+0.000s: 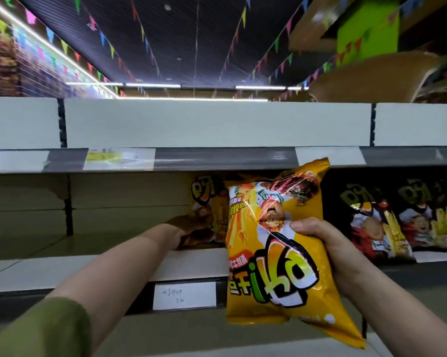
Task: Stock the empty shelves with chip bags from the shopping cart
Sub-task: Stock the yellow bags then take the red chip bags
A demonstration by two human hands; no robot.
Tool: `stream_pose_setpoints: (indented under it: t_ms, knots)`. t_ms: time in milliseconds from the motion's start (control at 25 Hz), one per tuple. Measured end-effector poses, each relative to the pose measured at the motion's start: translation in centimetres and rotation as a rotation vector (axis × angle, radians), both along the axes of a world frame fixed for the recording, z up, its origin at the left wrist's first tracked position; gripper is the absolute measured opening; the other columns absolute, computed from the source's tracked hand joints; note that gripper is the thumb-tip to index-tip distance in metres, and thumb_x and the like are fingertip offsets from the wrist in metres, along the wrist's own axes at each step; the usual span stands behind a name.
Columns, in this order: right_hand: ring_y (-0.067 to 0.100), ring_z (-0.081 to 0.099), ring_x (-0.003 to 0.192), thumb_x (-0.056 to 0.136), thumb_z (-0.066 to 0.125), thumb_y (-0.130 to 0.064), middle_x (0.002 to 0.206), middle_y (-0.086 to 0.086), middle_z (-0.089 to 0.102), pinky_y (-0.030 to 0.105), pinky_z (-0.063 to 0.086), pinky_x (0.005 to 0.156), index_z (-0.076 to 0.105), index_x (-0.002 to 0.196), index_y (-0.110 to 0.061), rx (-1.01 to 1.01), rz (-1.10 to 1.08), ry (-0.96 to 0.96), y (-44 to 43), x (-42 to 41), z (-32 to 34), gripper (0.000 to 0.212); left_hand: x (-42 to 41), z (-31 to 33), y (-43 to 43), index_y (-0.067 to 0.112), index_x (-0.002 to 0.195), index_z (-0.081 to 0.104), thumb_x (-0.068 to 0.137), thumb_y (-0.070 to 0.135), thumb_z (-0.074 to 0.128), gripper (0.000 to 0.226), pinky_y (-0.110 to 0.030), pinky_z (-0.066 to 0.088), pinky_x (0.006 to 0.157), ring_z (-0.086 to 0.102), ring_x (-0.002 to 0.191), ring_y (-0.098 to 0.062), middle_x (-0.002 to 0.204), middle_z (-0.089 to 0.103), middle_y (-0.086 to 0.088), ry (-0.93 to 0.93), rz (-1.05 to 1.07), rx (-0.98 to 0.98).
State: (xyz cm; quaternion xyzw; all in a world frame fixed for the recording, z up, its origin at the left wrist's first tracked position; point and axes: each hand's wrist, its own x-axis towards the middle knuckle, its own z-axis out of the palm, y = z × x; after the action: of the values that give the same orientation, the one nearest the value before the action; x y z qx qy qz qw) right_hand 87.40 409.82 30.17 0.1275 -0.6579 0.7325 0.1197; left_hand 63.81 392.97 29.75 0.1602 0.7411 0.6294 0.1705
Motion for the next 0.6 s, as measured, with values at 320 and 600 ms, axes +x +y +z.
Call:
stream_pose_setpoints:
  t_ms: [320, 600]
  knots:
    - [0.028, 0.07, 0.075, 0.051, 0.078, -0.028, 0.089, 0.015, 0.072, 0.036, 0.056, 0.069, 0.077, 0.082, -0.015, -0.04, 0.123, -0.107, 0.0, -0.2, 0.6, 0.033, 3.5, 0.4, -1.2, 0.0, 0.118, 0.054, 0.075, 0.015, 0.072, 0.048, -0.026, 0.056, 0.071, 0.063, 0.088, -0.024, 0.117, 0.061, -0.02, 0.235, 0.303, 0.066]
    - [0.02, 0.069, 0.059, 0.069, 0.056, -0.025, 0.07, 0.008, 0.072, 0.026, 0.057, 0.055, 0.075, 0.066, -0.013, 0.047, 0.244, -0.24, -1.5, -1.0, 1.9, 0.023, 14.5, 2.6, -4.0, 0.018, 0.11, 0.06, 0.081, 0.057, 0.053, 0.049, -0.026, 0.054, 0.062, 0.069, 0.073, -0.011, 0.084, 0.071, 0.001, 0.26, -0.129, 0.1]
